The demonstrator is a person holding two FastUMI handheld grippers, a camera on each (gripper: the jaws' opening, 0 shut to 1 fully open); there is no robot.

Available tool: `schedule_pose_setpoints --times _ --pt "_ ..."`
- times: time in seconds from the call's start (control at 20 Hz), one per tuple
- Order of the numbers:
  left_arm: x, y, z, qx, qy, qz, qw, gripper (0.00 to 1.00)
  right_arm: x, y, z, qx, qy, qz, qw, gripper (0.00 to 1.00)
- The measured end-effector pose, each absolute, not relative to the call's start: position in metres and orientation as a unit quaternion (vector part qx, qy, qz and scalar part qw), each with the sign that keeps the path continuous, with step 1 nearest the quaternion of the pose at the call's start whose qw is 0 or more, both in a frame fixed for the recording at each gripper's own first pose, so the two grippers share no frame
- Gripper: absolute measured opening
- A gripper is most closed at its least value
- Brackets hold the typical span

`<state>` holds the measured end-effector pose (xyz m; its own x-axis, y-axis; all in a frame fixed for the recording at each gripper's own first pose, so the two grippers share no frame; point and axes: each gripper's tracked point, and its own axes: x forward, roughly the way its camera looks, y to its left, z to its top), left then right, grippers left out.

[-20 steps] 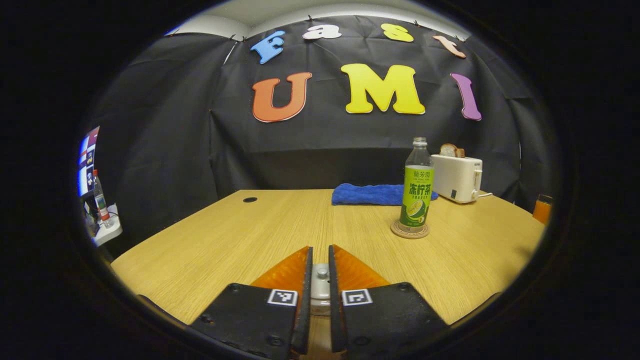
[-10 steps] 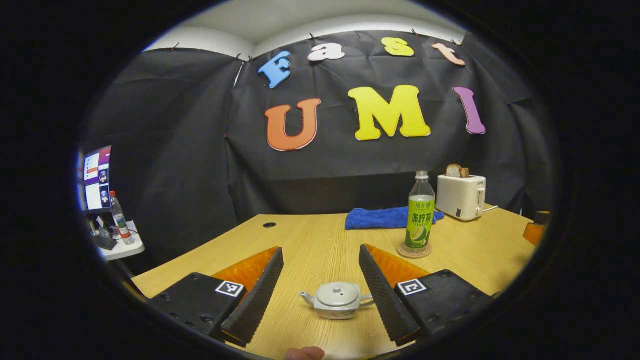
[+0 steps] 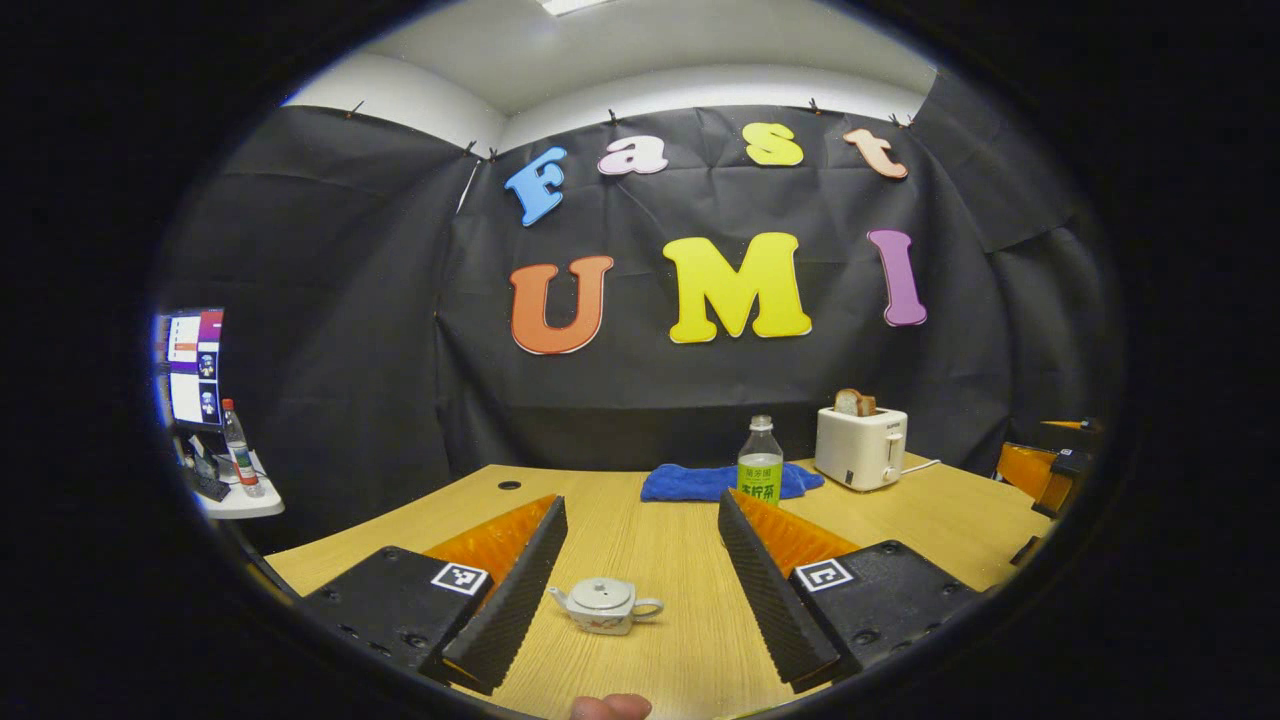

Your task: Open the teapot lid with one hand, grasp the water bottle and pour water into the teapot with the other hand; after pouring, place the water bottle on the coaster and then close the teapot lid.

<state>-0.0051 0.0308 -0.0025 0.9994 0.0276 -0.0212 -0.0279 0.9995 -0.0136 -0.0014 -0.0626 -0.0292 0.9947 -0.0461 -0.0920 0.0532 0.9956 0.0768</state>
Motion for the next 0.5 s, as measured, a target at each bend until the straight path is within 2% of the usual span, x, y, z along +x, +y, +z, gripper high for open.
schedule_pose_setpoints --times 0.35,0.4,0.5 --pt "-0.022 0.009 0.016 -0.020 -0.008 -0.015 1.000 0.95 -0.023 -0.039 -0.012 0.029 0.035 -0.029 0.999 0.96" --pt "-0.022 0.011 0.014 -0.023 -0.008 -0.013 1.000 0.95 -0.024 -0.037 -0.010 0.027 0.035 -0.031 0.999 0.92" --pt "-0.021 0.009 0.013 -0.030 -0.005 -0.015 0.999 0.95 -0.023 -0.034 -0.006 0.014 0.033 -0.034 0.999 0.95"
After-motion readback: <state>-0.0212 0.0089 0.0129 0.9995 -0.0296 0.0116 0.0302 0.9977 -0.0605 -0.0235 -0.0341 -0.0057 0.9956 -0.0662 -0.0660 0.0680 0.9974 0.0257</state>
